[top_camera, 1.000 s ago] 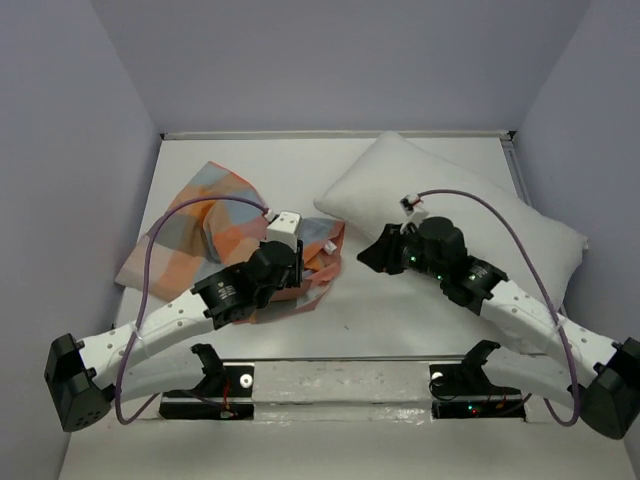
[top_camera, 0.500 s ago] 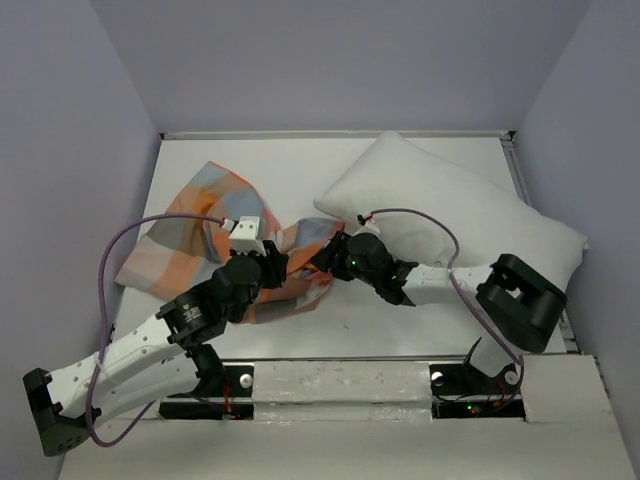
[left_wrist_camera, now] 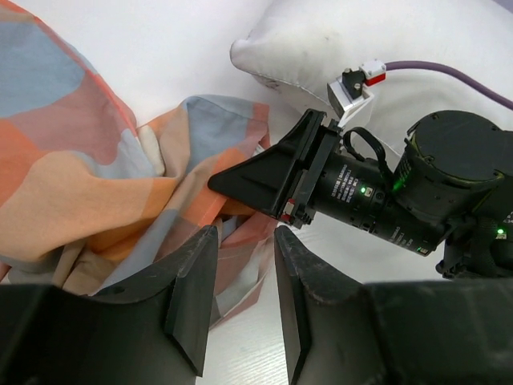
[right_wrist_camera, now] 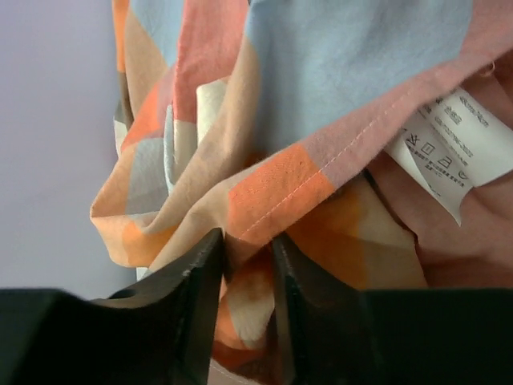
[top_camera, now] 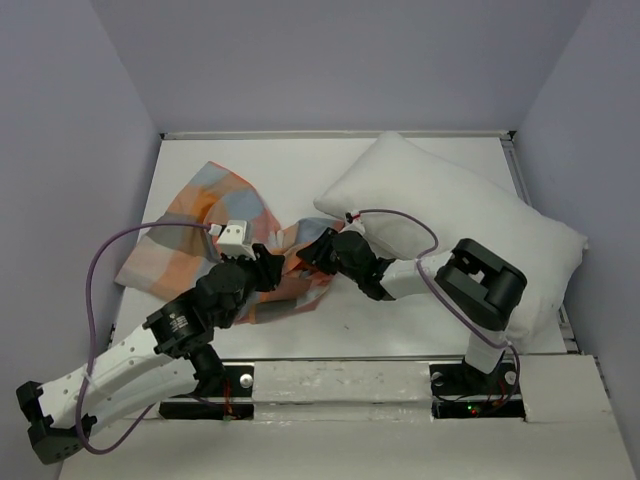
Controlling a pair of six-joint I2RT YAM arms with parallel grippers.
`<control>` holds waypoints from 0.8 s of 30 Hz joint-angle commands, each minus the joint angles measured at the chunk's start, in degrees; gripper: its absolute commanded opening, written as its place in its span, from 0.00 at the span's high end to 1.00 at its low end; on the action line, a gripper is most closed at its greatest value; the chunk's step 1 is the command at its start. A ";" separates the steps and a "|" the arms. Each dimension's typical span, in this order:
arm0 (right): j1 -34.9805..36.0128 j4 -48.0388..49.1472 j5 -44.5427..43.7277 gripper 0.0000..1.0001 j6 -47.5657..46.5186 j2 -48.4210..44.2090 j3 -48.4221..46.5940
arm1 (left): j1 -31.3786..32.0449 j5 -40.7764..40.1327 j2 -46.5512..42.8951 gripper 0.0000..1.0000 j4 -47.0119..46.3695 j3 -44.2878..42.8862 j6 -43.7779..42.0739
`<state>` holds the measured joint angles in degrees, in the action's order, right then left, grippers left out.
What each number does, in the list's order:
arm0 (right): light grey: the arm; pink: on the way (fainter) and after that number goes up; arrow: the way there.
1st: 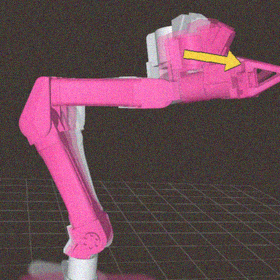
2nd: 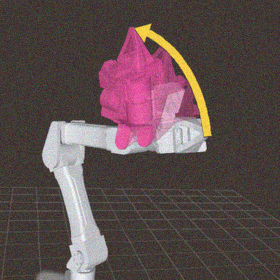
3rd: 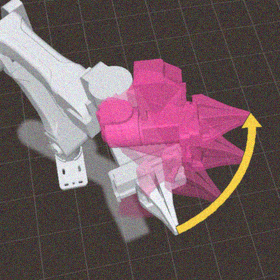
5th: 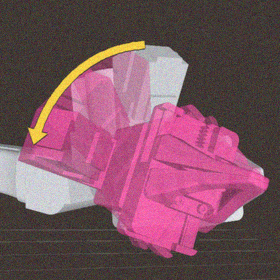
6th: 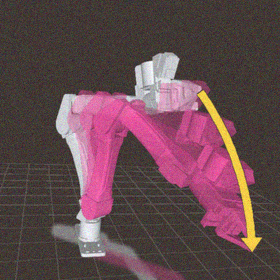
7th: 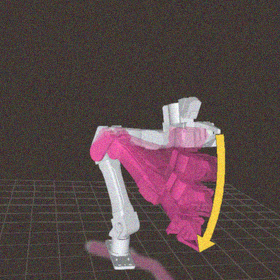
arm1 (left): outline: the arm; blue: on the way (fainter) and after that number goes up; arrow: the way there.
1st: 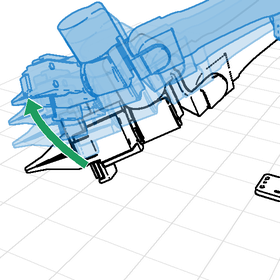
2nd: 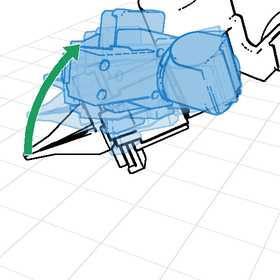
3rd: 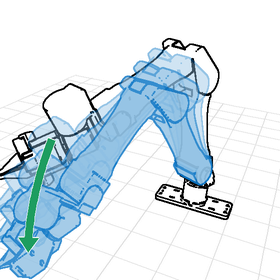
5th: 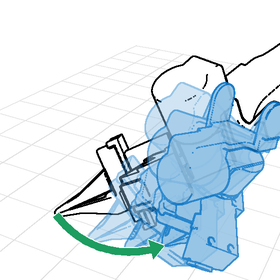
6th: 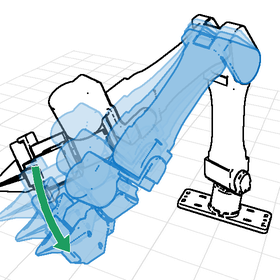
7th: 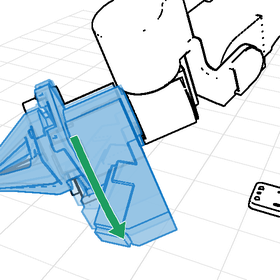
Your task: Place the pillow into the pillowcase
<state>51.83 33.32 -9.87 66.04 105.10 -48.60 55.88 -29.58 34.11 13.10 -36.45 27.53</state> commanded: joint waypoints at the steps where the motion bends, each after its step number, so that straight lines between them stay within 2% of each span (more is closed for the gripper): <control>1: 0.20 4.39 -4.10 0.67 -3.02 -2.52 -2.03 | 0.28 -0.04 1.49 0.55 -1.41 0.15 0.68; 3: 0.20 0.79 -5.94 0.69 -4.60 -4.02 -2.20 | 0.20 -0.12 1.92 0.55 -1.41 0.15 0.68; 5: 0.20 -2.55 -9.02 0.83 -7.85 -6.39 -2.64 | 0.20 -0.21 3.33 0.53 -1.50 0.06 0.77; 6: 0.20 -3.34 -9.64 0.83 -8.99 -6.40 -2.64 | 0.20 -0.30 3.86 0.52 -1.50 0.15 0.86; 7: 0.20 -4.39 -10.43 0.92 -11.52 -7.01 -3.86 | 0.20 -0.30 4.82 0.50 -1.59 0.15 0.86; 9: 0.20 -8.09 -11.57 1.00 -14.26 -8.15 -6.40 | 0.20 -0.12 5.70 0.46 -1.68 0.15 1.21; 13: 0.20 -11.87 -13.51 1.00 -23.47 -10.34 -10.19 | 0.28 -0.30 7.64 0.37 -2.55 1.11 1.47; 16: 0.20 -14.16 -13.51 1.00 -27.01 -11.58 -12.39 | 0.28 -1.44 8.87 0.29 -4.22 1.55 1.21; 18: 0.20 -16.34 -12.64 1.00 -29.91 -11.85 -15.11 | 0.29 -2.05 9.48 0.20 -6.85 2.17 -0.28; 24: 0.20 -20.22 -10.97 1.00 -35.01 -12.11 -20.73 | 0.37 -9.60 14.13 0.13 -12.64 1.55 -5.98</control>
<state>51.83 16.56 -20.38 37.36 94.89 -64.75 55.92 -31.75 45.69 8.43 -34.70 26.35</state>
